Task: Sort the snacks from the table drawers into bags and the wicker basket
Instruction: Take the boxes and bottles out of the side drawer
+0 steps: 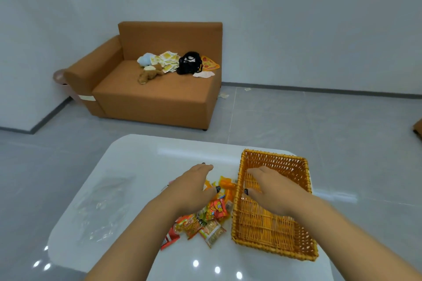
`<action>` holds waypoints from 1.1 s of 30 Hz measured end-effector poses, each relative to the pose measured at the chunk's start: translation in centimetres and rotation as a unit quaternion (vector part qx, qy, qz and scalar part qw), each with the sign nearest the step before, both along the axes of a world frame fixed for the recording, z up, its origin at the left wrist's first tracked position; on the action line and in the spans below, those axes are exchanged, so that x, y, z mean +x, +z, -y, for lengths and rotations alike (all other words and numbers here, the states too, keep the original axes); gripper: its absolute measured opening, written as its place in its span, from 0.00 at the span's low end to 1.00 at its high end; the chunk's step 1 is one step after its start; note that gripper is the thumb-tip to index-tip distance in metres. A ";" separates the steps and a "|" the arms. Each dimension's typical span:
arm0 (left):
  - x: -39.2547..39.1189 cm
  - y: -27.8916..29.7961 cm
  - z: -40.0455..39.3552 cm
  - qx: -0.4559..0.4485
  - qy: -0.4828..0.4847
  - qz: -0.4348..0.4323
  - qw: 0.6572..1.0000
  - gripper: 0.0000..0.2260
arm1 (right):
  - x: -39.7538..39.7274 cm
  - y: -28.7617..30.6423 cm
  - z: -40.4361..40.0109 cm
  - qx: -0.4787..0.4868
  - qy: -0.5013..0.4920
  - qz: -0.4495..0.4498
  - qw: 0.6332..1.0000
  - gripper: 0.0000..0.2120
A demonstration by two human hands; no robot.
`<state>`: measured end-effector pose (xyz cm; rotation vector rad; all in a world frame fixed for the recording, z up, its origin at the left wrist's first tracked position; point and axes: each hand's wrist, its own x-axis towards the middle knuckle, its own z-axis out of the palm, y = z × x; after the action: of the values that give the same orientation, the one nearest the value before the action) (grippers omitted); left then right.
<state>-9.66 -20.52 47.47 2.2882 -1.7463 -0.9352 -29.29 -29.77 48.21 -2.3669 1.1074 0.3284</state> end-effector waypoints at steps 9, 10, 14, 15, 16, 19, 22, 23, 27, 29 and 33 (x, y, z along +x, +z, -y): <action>-6.5 -1.0 2.7 0.010 0.005 -0.013 1.000 0.28 | -5.8 -1.0 2.6 0.022 -0.019 0.031 0.999 0.30; -7.7 -1.1 3.2 0.006 0.009 -0.008 1.000 0.28 | -7.0 -1.2 3.1 0.024 -0.017 0.034 0.999 0.30; -13.7 -2.0 5.6 -0.002 0.049 -0.005 0.999 0.28 | -12.8 -2.7 5.4 0.034 -0.005 0.037 0.999 0.30; -15.5 -2.5 6.2 -0.001 0.058 -0.007 0.998 0.28 | -14.6 -3.1 5.9 0.033 0.004 0.036 0.999 0.29; -17.3 -2.9 6.7 0.000 0.068 -0.011 0.998 0.28 | -16.3 -3.5 6.5 0.029 0.017 0.035 0.999 0.28; -22.2 -4.1 8.1 0.000 0.103 -0.027 0.994 0.29 | -21.3 -4.1 8.5 0.012 0.045 0.023 0.999 0.23; -26.4 -5.1 9.0 -0.006 0.134 -0.040 0.990 0.28 | -25.4 -4.3 11.0 0.014 0.057 0.006 0.998 0.23; -27.5 -5.3 9.3 -0.004 0.143 -0.045 0.989 0.28 | -26.4 -4.4 11.9 0.014 0.062 0.004 0.998 0.23; -30.3 -6.4 11.9 -0.001 0.164 -0.061 0.985 0.28 | -28.7 -4.9 15.5 0.046 0.050 0.012 0.998 0.25; -30.7 -7.3 14.1 -0.008 0.165 -0.051 0.985 0.28 | -28.9 -5.4 17.6 0.053 0.049 0.014 0.997 0.27; -31.8 -9.4 18.8 -0.010 0.193 -0.062 0.979 0.28 | -29.0 -7.2 22.7 0.061 0.077 -0.009 0.995 0.30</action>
<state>-41.42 -39.34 38.03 2.3728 -1.1956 -0.9488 -58.24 -52.44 40.99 -2.3491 0.8867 0.4583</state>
